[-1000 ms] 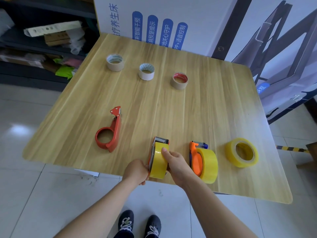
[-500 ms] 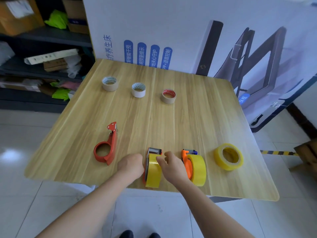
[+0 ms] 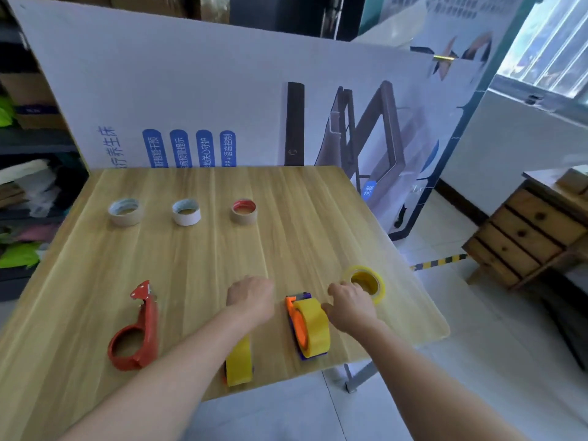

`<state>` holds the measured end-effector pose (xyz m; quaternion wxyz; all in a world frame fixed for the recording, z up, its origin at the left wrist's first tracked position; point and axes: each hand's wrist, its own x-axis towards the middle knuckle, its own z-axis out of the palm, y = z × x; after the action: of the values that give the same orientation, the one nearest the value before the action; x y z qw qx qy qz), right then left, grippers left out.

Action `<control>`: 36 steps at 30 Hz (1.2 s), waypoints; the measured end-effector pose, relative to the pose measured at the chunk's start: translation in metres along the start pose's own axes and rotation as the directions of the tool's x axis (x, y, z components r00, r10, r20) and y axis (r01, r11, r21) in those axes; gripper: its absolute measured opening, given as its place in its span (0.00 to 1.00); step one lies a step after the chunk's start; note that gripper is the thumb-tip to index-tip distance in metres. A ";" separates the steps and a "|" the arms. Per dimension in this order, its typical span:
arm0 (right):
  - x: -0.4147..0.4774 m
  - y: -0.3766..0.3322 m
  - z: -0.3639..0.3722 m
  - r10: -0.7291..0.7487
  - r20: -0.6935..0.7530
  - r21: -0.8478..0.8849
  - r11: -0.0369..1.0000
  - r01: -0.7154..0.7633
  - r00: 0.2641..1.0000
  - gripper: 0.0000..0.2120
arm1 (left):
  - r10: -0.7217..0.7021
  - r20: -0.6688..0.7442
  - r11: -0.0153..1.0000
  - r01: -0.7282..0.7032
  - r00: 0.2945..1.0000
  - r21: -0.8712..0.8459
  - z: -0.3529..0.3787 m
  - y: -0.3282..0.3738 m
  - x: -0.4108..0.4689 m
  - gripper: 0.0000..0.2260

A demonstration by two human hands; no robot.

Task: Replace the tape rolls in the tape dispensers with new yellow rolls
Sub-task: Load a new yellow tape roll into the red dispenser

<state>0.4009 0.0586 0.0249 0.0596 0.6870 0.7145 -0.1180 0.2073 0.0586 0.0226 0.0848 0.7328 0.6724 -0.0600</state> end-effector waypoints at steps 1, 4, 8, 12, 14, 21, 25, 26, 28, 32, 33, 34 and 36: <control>0.003 0.011 0.000 0.022 0.015 -0.006 1.000 -0.022 1.000 0.18 | 0.019 0.004 1.000 -0.019 1.000 0.013 -0.001 0.010 0.006 0.11; 0.015 0.045 0.001 0.068 0.049 0.006 0.998 -0.069 0.996 0.19 | 0.069 0.036 0.997 -0.070 0.997 0.030 0.000 0.042 0.029 0.11; 0.041 0.089 0.006 0.097 0.061 0.043 0.994 -0.100 0.993 0.18 | 0.085 0.051 0.996 -0.086 0.995 0.027 0.004 0.086 0.064 0.11; 0.072 0.128 0.011 0.103 0.102 0.045 0.993 -0.108 0.989 0.17 | 0.072 0.123 0.997 -0.075 0.990 0.020 0.017 0.131 0.102 0.12; 0.087 0.145 0.015 0.099 0.126 0.052 0.993 -0.106 0.987 0.17 | 0.059 0.167 0.998 -0.060 0.984 0.003 0.024 0.151 0.119 0.12; 0.126 0.181 0.033 0.100 0.237 0.124 0.983 -0.132 0.966 0.16 | -0.006 0.236 0.977 0.056 0.972 -0.207 0.052 0.195 0.158 0.23; 0.139 0.184 0.043 0.118 0.302 0.205 0.961 -0.186 0.946 0.15 | -0.041 0.310 0.959 0.125 0.950 -0.255 0.065 0.204 0.170 0.27; 0.141 0.183 0.044 0.127 0.301 0.224 0.954 -0.199 0.945 0.14 | -0.046 0.298 0.958 0.127 0.954 -0.257 0.067 0.204 0.173 0.25; 0.145 0.182 0.045 0.143 0.287 0.263 0.939 -0.222 0.947 0.11 | -0.079 0.254 0.951 0.149 0.964 -0.270 0.067 0.204 0.177 0.18; 0.146 0.180 0.043 0.177 0.202 0.430 0.868 -0.250 0.963 0.09 | -0.172 0.135 0.897 0.212 0.976 -0.387 0.061 0.200 0.182 0.16; 0.147 0.178 0.040 0.184 0.164 0.493 0.836 -0.242 0.969 0.10 | -0.184 0.078 0.876 0.200 0.980 -0.438 0.058 0.198 0.182 0.15; 0.148 0.177 0.036 0.189 0.123 0.551 0.803 -0.225 0.974 0.13 | -0.195 0.006 0.855 0.173 0.981 -0.489 0.054 0.195 0.182 0.14; 0.152 0.173 0.024 0.180 0.034 0.644 0.748 -0.159 0.983 0.19 | -0.230 -0.152 0.816 0.105 0.961 -0.569 0.042 0.189 0.184 0.13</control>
<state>0.5639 0.2041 -0.0511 -0.1801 0.7292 0.5659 -0.3399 0.4127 0.2138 -0.0478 0.2157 0.6162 0.7279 0.2096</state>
